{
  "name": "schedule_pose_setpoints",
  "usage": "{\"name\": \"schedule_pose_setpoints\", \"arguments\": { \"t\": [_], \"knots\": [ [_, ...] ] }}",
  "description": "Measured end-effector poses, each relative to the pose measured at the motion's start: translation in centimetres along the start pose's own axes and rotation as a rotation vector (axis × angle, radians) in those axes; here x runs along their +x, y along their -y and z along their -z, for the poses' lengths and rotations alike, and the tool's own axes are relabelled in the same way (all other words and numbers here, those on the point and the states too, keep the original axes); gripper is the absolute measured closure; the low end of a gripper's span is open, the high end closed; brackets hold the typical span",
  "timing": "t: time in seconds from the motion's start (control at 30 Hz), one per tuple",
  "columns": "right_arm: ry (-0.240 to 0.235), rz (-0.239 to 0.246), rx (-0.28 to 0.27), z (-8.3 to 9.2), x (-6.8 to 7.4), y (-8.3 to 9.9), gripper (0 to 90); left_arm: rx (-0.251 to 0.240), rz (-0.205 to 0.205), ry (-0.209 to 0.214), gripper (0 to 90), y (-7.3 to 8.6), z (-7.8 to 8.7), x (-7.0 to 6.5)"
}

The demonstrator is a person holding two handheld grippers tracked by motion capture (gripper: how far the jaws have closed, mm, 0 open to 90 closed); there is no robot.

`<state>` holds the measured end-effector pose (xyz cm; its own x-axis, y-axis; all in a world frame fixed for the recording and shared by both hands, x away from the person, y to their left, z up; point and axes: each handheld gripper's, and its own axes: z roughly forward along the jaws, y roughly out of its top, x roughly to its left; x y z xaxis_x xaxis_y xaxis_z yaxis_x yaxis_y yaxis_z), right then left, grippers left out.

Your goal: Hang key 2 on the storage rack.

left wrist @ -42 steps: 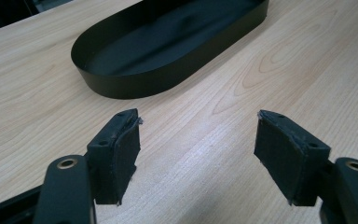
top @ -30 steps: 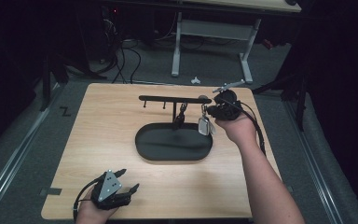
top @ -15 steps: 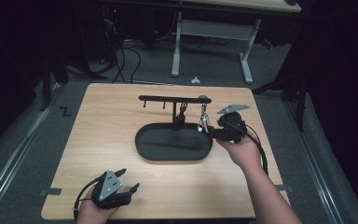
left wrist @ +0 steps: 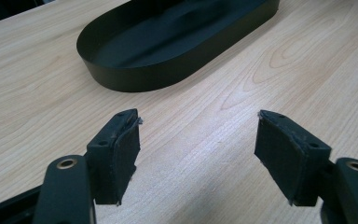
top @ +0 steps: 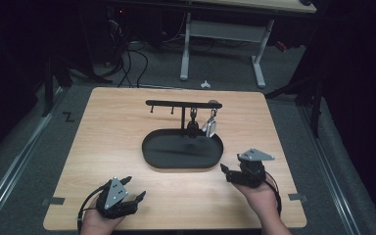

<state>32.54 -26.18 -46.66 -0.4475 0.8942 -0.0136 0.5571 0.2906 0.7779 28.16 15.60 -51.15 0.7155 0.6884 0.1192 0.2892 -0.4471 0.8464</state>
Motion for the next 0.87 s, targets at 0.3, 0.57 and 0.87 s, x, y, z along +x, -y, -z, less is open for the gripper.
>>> {"name": "schedule_pose_setpoints", "arguments": {
  "t": [0.3,0.57,0.87],
  "knots": [
    [-0.025,-0.096,0.002,1.0,0.7,7.2,16.7,-0.007,-0.008,0.002,30.0,-0.2,-0.2,-0.2],
    [0.011,-0.038,-0.044,0.7,1.4,6.8,15.2,-0.002,-0.007,-0.002,29.1,-0.2,-0.4,-0.4],
    [0.0,-0.046,-0.034,0.3,1.3,7.1,15.4,-0.011,0.006,-0.01,29.1,0.0,0.2,-0.1]
  ]
}}
